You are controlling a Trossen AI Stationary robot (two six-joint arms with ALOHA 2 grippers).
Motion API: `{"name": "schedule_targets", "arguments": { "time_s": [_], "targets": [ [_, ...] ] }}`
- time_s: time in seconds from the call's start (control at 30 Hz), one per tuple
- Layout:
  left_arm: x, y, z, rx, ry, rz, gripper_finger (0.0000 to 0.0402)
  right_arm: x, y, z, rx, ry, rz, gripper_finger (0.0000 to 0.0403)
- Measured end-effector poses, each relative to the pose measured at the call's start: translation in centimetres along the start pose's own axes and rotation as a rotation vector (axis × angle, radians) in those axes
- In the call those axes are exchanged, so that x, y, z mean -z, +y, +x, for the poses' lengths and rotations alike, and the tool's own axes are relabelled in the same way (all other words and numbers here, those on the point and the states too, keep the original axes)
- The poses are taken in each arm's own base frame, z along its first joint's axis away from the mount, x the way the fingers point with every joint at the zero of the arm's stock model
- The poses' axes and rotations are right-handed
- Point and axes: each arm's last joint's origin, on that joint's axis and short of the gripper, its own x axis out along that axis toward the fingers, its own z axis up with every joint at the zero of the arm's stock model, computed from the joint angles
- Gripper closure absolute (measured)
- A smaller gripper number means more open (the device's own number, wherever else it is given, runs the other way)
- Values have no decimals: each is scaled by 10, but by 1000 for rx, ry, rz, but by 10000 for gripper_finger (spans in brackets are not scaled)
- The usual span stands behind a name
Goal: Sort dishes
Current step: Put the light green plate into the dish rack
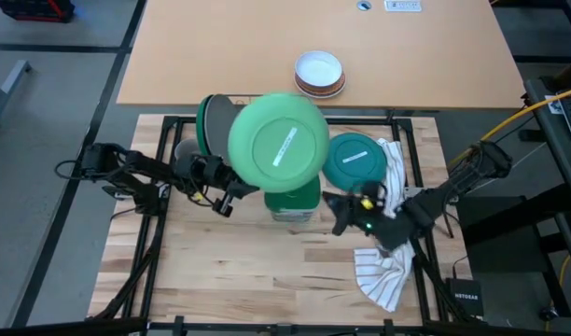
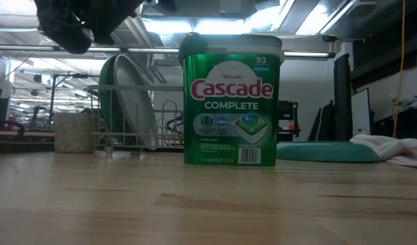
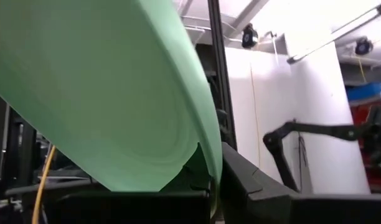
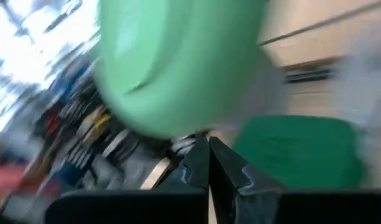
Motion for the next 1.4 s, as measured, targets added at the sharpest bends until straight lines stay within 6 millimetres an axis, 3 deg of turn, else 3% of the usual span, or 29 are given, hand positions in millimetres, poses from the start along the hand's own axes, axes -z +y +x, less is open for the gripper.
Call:
{"name": "schedule_targets", "arguments": {
  "time_s": [0.13,0.27,0.4,0.6,1.0,1.23,1.4],
  "targets": [
    [-10,10,0,13,-17,-33,401,-29,25,24,-274,58,-126,400],
    [-31,15,-5,44,-62,-61,401,-65,35,34,-452,8,-147,397],
    [-58,15,-10,94,-114,-33,401,-99,33,30,-549,-32,-166,396],
    [-91,8,-17,153,-185,21,401,-126,29,24,-584,-141,-211,394],
    [-89,7,-16,166,-138,19,401,-122,30,32,-537,-217,-410,393],
    [-88,5,-15,179,-128,7,400,-116,27,37,-443,-205,-373,390],
    [-85,-1,-12,219,-125,6,400,-112,27,40,-433,-184,-311,355]
  ]
}}
